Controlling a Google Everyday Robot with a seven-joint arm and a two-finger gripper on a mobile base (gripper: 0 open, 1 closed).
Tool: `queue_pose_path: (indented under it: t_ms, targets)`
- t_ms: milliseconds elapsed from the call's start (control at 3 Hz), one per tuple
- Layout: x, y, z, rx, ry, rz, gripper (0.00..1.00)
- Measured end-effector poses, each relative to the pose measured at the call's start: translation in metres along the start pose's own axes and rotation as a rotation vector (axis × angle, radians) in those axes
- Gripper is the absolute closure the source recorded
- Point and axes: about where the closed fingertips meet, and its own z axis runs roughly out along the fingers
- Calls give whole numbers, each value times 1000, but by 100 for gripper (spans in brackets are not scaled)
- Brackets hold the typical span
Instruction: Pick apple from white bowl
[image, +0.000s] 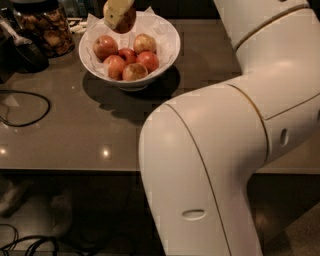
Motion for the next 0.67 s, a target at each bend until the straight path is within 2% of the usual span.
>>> queue_pose_path:
  t_ms: [333,667]
  targets:
    - [-22,13,-18,-8,-71,-91,100]
    - [-24,12,-17,-5,-76,-96,100]
